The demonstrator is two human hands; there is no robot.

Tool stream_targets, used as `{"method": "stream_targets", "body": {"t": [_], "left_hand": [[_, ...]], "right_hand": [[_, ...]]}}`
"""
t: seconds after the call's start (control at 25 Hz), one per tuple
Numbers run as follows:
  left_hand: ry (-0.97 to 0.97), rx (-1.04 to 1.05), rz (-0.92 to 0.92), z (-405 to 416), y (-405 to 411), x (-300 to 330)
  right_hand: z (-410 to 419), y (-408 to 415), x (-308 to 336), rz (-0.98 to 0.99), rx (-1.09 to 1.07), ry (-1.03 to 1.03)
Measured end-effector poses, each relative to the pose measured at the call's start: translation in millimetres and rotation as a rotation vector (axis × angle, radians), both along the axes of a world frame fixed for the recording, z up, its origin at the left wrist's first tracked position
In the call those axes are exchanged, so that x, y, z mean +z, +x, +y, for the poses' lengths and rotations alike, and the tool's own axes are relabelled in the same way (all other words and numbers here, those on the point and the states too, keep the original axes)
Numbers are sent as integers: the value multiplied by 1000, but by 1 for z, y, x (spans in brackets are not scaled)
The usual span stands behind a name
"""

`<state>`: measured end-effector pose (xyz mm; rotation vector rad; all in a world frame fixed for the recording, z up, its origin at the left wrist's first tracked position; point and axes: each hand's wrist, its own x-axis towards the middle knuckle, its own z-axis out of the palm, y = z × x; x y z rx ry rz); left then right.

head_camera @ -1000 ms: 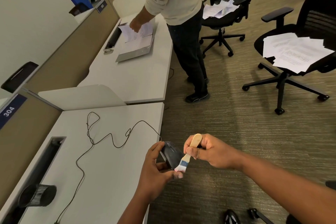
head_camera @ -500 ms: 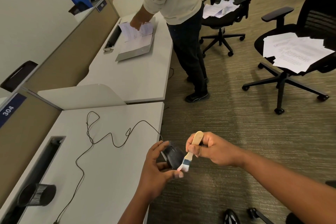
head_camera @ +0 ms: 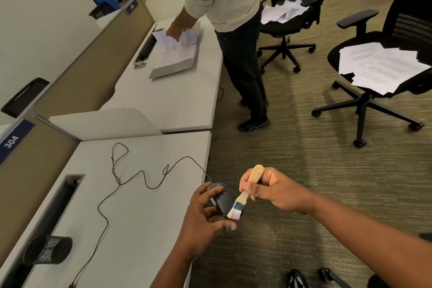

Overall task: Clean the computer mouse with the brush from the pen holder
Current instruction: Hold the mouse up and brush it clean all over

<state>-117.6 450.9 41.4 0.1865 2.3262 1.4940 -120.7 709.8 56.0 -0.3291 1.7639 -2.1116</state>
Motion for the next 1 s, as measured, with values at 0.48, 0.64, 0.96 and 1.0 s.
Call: {"method": "stream_targets", "body": {"t": [0.48, 0.64, 0.96, 1.0], "left_hand": [[7, 59, 7, 2, -2, 6], [35, 65, -8, 0, -2, 8], [32, 42, -36, 2, -2, 10], [24, 41, -31, 2, -1, 10]], "right_hand": [[5, 1, 6, 55, 37, 129], [11, 1, 9, 94, 23, 278], [8, -1, 16, 3, -93, -1], [7, -1, 15, -5, -70, 22]]}}
